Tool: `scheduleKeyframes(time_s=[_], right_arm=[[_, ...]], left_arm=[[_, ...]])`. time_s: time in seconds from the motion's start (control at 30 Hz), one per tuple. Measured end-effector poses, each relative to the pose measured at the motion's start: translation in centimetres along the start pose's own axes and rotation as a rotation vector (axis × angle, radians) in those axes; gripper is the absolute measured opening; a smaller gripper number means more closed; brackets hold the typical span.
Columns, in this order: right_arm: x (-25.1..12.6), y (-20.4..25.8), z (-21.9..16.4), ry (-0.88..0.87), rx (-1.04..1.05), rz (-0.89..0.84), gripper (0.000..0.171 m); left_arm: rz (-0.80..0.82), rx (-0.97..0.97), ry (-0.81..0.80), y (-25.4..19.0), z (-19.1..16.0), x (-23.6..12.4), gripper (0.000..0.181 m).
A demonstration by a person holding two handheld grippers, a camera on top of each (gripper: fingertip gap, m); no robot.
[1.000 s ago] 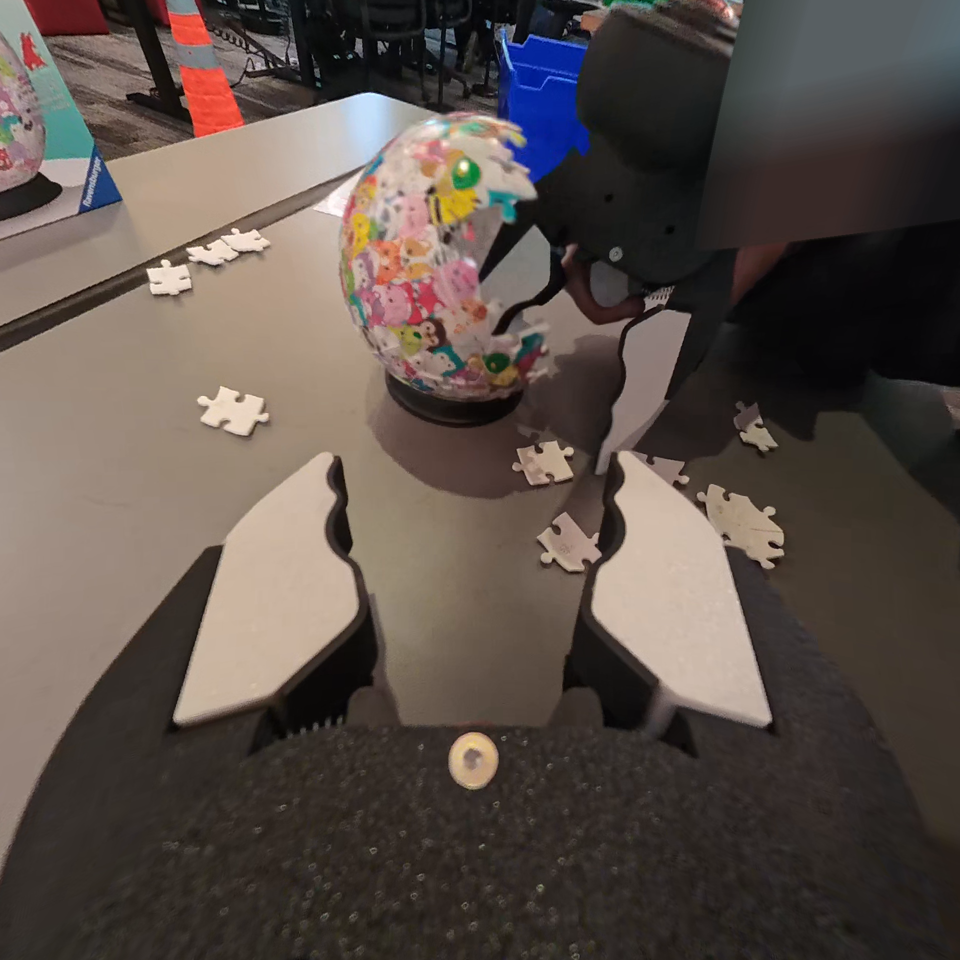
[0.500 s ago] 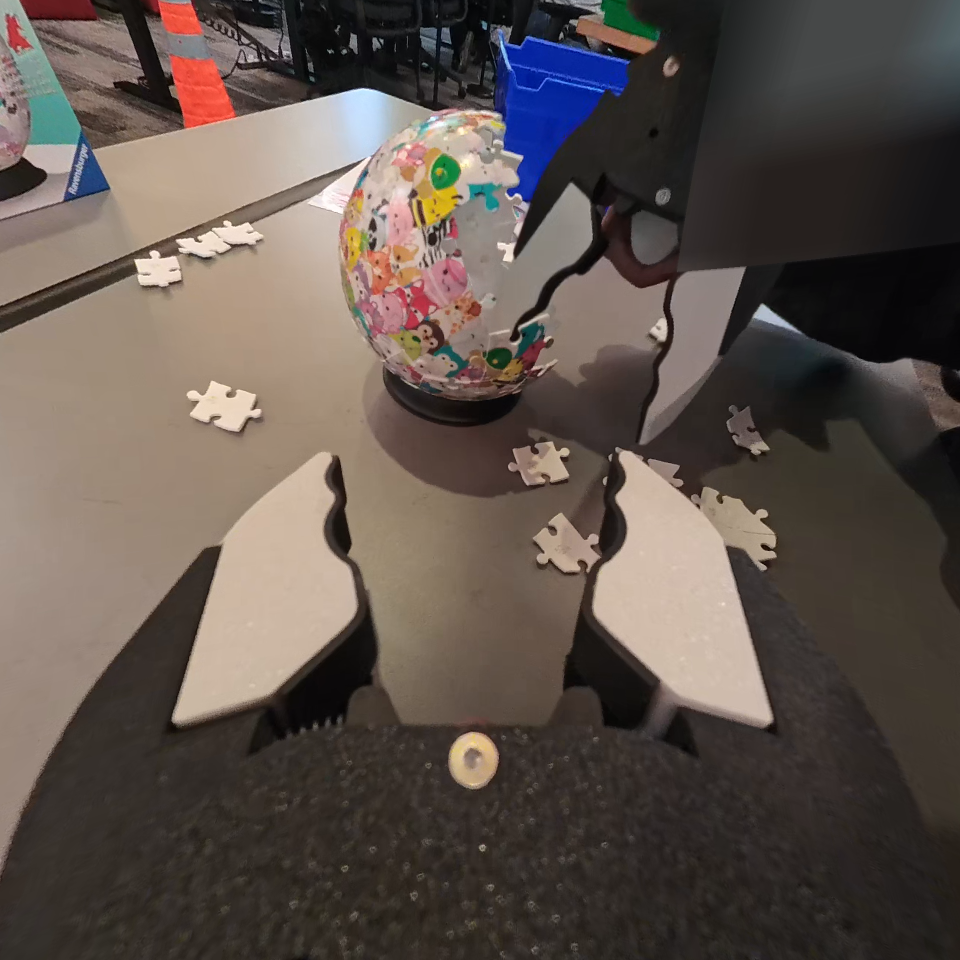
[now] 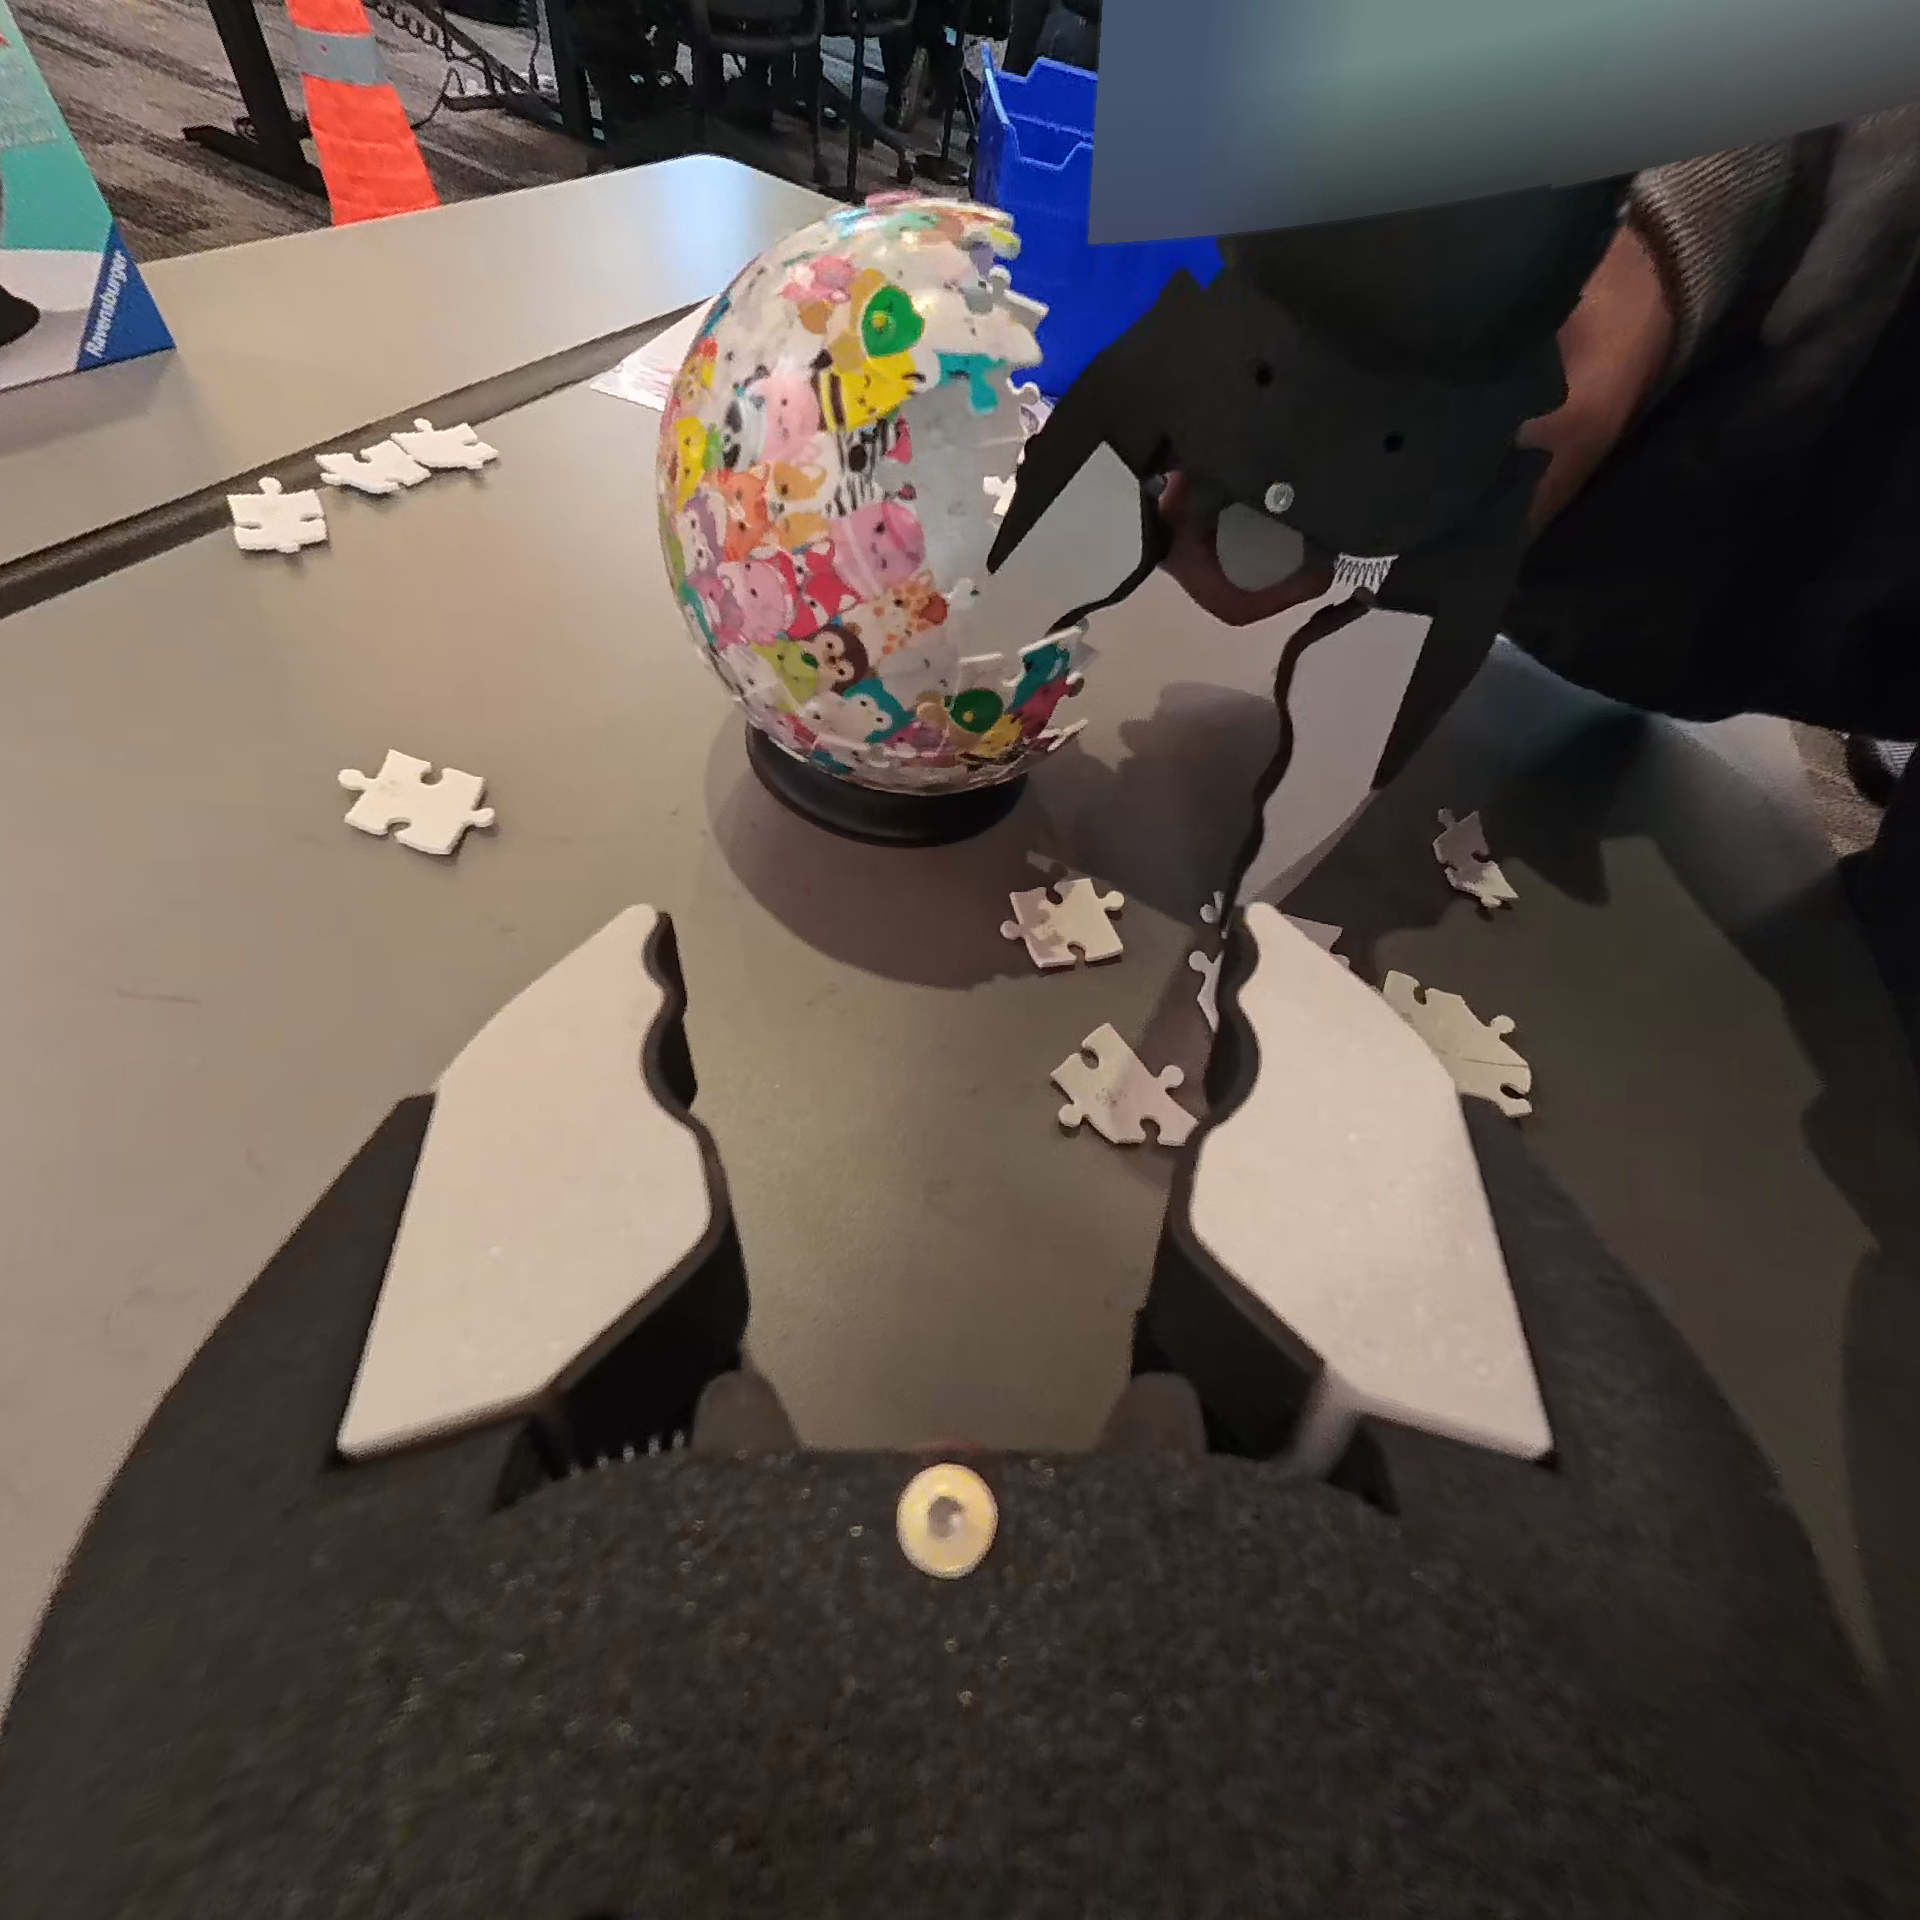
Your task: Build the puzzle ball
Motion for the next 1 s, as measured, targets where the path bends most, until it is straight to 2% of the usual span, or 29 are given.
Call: scheduleKeyframes(time_s=[0.2, 0.3, 0.4, 0.47, 0.63, 0.73, 0.83, 0.9, 1.0], right_arm=[[0.0, -0.6, -0.1, -0.024, 0.021, -0.014, 0.087], [-1.4, -0.2, -0.4, -0.062, 0.072, 0.008, 0.091], [-4.4, 1.7, -1.6, -0.233, 0.086, 0.031, 0.075], [-5.4, 3.4, -3.0, -0.294, 0.096, 0.027, 0.054], [-2.5, 7.3, -4.6, -0.289, 0.194, 0.044, 0.072], [-2.0, 8.6, -5.0, -0.300, 0.210, 0.010, 0.064], [-2.8, 10.3, -5.7, -0.386, 0.230, -0.011, 0.058], [-3.0, 11.5, -5.8, -0.415, 0.218, -0.038, 0.057], [-3.1, 12.9, -6.0, -0.453, 0.195, -0.102, 0.055]], left_arm=[[-0.001, 0.001, 0.003, -0.1, 0.0, 0.1, 0.097], [0.001, 0.010, 0.003, -0.3, 0.2, 0.0, 0.097], [0.005, 0.051, 0.008, -1.1, 0.6, -0.1, 0.095], [0.005, 0.111, 0.046, -2.0, 0.7, 0.2, 0.090], [-0.083, 0.212, 0.199, -5.2, 0.0, 2.0, 0.064], [-0.129, 0.160, 0.283, -6.8, -0.6, 2.9, 0.068], [-0.172, 0.128, 0.334, -9.6, -0.5, 2.3, 0.064], [-0.141, 0.135, 0.374, -11.3, -0.6, 2.2, 0.058], [-0.079, 0.112, 0.425, -13.2, -1.0, 3.3, 0.065]])
Point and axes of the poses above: each gripper's, where its closed fingertips meet, x out along the fingers, z out of its top, y = z × x across the jaws, the point moved 10 cm from there along -x, back along the fingers, and after that the axes turned 4 degrees about y, right-handed, at the moved point
